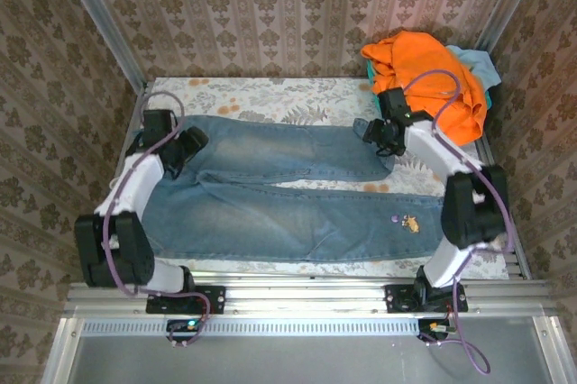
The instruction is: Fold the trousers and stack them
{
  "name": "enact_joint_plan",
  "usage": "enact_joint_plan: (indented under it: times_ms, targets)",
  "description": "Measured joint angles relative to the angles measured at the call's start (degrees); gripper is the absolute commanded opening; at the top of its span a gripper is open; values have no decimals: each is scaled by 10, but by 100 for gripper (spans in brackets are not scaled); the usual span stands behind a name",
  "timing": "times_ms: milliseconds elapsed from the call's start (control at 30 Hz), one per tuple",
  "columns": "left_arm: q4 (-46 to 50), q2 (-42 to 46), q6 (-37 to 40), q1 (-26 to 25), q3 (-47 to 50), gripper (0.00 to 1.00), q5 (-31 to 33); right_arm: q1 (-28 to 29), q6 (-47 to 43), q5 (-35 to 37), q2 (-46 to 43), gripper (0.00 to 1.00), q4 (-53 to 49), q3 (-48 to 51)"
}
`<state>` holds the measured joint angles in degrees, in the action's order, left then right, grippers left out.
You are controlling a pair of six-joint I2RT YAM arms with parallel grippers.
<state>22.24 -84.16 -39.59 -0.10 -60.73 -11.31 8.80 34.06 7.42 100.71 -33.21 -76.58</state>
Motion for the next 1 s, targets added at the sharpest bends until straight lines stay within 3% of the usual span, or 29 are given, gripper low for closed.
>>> enact_joint_plan:
  times_ms: [167,433,533,567,600,733,1000]
  targets:
    - [-10,-108,10,-3,-69,64,6,-39,-13,11,89,62,-2,-32]
    - [-22,-145,10,-12,-68,63,3,-78,-20,12,146,57,-16,-64]
    - [-39,-145,10,-14,-59,61,-1,-79,-18,6,158,43,-21,-69]
    - [-45,-145,10,-14,-53,59,-2,-79,-16,0,162,28,-23,-70]
    - [-48,-145,10,-14,-48,58,-3,-79,-14,-4,164,21,-23,-71]
    - [-52,-144,10,-14,-29,52,-6,-79,-9,-19,164,1,-19,-70]
    - [-53,-105,12,-14,-19,42,-9,-79,-5,-19,114,0,20,13]
